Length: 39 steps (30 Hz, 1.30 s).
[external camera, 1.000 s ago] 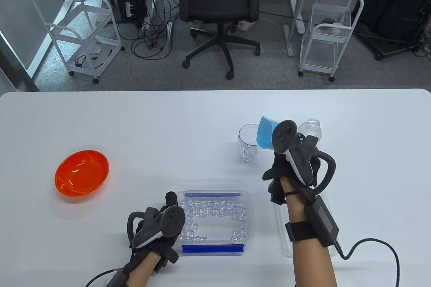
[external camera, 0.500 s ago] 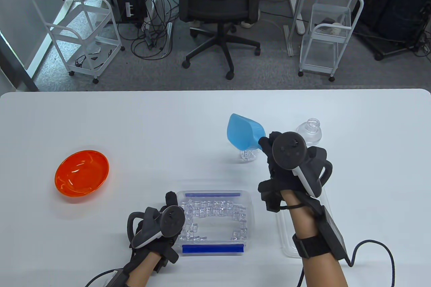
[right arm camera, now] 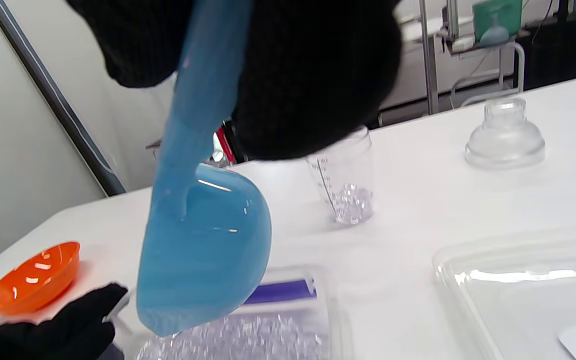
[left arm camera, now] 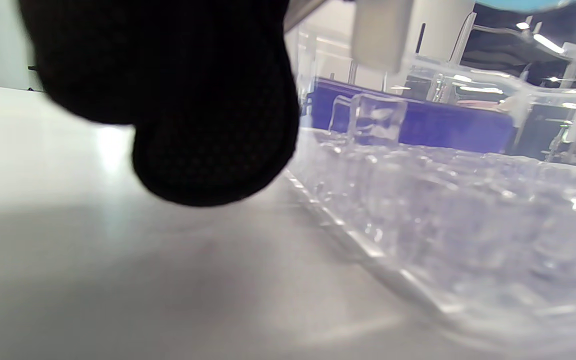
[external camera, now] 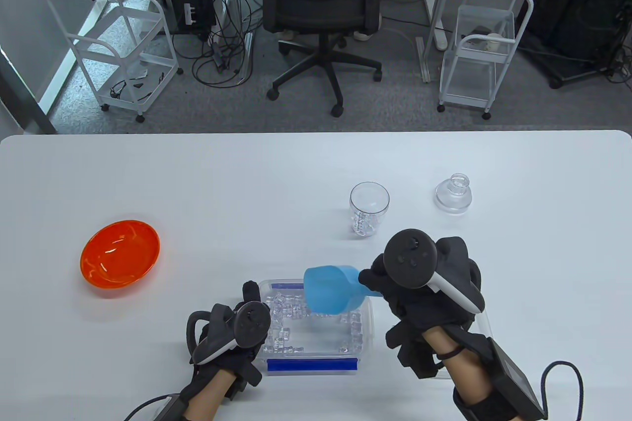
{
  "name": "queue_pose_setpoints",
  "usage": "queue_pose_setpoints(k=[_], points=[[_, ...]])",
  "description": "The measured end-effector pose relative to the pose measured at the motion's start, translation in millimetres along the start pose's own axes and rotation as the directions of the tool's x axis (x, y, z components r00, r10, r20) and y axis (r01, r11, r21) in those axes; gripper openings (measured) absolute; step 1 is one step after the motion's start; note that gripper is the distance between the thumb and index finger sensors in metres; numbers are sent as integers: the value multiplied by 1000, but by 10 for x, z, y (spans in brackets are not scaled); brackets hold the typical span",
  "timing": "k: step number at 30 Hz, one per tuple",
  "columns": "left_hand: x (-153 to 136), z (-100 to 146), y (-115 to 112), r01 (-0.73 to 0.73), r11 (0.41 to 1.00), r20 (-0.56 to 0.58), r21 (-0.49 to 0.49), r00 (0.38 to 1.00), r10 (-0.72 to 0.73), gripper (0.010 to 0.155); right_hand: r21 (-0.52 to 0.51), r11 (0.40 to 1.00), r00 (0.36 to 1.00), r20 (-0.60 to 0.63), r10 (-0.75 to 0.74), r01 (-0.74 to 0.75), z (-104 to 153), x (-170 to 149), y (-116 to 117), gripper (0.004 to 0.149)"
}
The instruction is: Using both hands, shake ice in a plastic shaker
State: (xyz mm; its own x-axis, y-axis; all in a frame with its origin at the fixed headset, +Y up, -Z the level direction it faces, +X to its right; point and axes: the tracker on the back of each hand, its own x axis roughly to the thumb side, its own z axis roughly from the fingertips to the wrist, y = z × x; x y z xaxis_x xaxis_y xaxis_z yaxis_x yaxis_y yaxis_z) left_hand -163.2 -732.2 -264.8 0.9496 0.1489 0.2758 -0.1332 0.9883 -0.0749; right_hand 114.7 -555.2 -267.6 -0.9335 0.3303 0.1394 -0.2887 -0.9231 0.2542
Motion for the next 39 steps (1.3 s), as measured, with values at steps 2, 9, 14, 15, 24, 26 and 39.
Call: queue_pose_setpoints(k=[2,9,14,15,24,26,39], points=[[0,0,0,0,1000,0,0,1000,0,61,88,996,1000,-13,20,-19,-41,-7,72,49],[-4,4,0,-6,1000,-1,3,1000,6,61,220,974,996,-56,64,-50,-242,-61,284,48],[-7,3,-3,-16,1000,-2,2,1000,16,61,265,964,997,-67,34,-15,-361,-91,369,48],[-7,3,-3,-16,1000,-3,2,1000,16,61,273,962,997,-66,43,-24,-374,-91,386,48],[-8,2,-3,-14,1000,-3,1,1000,14,61,301,954,998,-67,20,2,-463,-160,559,48],[-8,2,-3,-15,1000,-4,1,1000,15,61,286,958,999,-39,-5,16,-466,-169,602,48],[-2,2,-8,-10,1000,-11,3,1000,10,61,333,912,970,-46,-237,239,-600,-344,1180,49]])
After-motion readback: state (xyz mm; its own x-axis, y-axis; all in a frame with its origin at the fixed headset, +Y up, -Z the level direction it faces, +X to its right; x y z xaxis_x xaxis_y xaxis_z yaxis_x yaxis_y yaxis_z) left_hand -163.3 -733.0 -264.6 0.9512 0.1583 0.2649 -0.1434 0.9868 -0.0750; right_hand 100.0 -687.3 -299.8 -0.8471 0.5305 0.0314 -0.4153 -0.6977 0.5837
